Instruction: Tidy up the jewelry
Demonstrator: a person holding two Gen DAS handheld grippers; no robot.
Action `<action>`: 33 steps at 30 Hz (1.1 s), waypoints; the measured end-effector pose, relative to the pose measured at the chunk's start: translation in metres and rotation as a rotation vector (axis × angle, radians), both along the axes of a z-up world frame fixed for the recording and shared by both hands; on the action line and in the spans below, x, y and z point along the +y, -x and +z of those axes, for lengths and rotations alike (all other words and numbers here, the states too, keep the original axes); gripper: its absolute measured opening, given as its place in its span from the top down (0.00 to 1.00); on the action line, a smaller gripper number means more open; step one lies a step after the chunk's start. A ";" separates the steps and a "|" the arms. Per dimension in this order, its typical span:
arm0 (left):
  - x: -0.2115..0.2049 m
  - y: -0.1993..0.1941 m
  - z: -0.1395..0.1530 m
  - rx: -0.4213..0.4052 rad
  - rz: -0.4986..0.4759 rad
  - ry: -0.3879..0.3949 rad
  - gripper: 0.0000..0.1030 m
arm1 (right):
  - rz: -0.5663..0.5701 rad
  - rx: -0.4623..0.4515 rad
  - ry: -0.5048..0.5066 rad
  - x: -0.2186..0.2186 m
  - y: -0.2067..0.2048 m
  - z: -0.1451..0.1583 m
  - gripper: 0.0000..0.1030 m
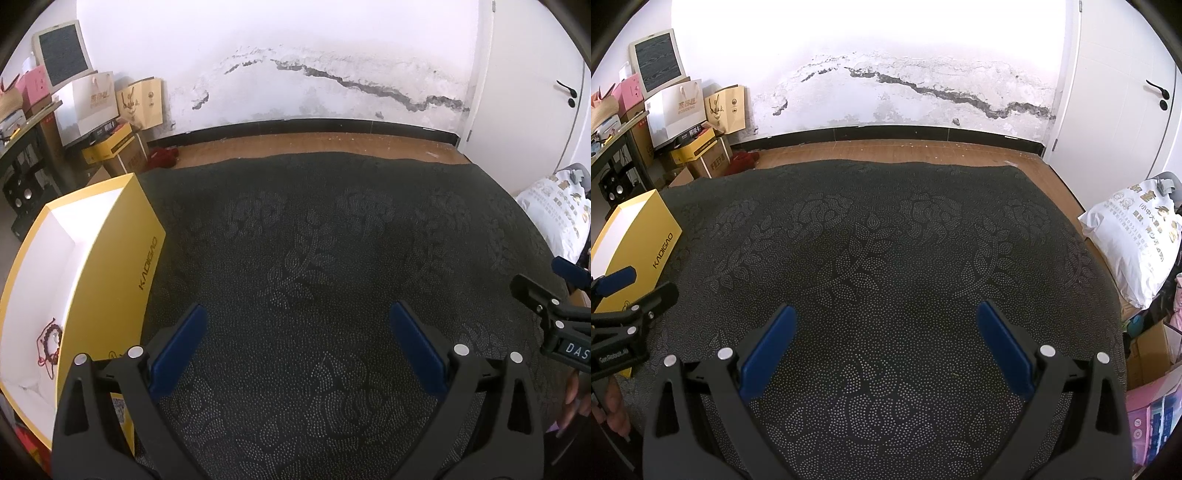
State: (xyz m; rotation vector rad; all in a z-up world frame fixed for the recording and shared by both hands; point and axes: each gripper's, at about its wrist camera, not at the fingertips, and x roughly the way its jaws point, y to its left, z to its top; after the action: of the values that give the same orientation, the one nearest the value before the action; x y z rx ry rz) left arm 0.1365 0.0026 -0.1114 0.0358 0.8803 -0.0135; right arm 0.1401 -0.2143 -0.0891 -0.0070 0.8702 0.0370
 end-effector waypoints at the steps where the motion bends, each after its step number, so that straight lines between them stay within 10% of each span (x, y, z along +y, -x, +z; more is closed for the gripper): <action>1: 0.000 0.000 0.000 0.002 0.000 -0.002 0.06 | 0.002 0.002 0.000 0.000 0.000 0.000 0.08; 33: 0.000 0.001 0.000 -0.008 0.005 -0.021 0.06 | 0.003 0.002 0.005 0.003 0.001 0.001 0.08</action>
State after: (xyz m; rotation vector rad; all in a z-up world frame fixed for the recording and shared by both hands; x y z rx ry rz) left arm 0.1352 0.0025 -0.1114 0.0533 0.8724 0.0008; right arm 0.1391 -0.2117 -0.0882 -0.0131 0.8727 0.0376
